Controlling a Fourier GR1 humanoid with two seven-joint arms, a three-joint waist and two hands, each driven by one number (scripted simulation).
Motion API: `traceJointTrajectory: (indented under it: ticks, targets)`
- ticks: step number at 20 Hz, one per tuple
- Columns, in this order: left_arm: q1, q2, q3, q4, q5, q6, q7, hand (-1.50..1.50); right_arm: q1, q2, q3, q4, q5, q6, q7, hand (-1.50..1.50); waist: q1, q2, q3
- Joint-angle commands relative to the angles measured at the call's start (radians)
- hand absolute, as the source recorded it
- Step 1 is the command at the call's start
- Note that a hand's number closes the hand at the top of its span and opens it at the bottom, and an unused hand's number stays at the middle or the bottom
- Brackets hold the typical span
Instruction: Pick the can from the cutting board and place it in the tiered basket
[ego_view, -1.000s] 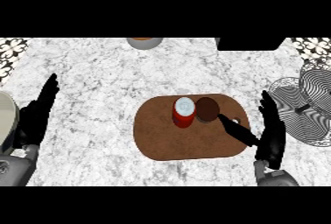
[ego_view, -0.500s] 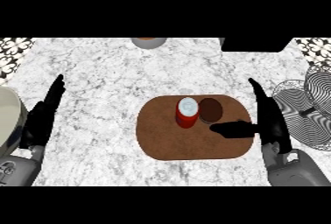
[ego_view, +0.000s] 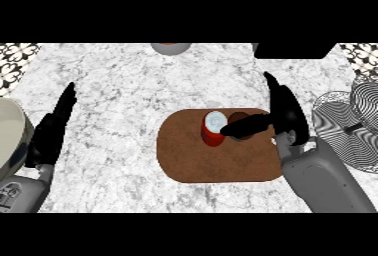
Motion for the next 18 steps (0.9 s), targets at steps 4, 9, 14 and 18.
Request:
traceJointTrajectory:
  ticks: [4,9,14,18]
  targets:
    - [-0.008,-0.026,-0.007,0.011,-0.02,0.005,0.018,0.0,-0.11,0.098,-0.007,0.169,0.009,0.077,0.252,-1.5,0.001,0.001,0.001]
    - [0.016,-0.022,0.007,-0.002,-0.021,-0.005,0.011,0.0,-0.106,0.118,-0.018,0.196,0.001,0.118,0.252,-1.5,-0.01,-0.002,0.002]
    - [0.015,-0.024,0.035,0.014,-0.024,-0.012,-0.007,0.0,-0.107,0.17,0.003,0.193,0.057,0.139,0.252,-1.5,-0.02,-0.004,0.001]
    - [0.016,-0.003,0.07,0.032,-0.001,-0.044,-0.018,0.0,-0.1,0.222,0.03,0.237,0.127,0.157,0.252,-1.5,-0.021,-0.007,0.0]
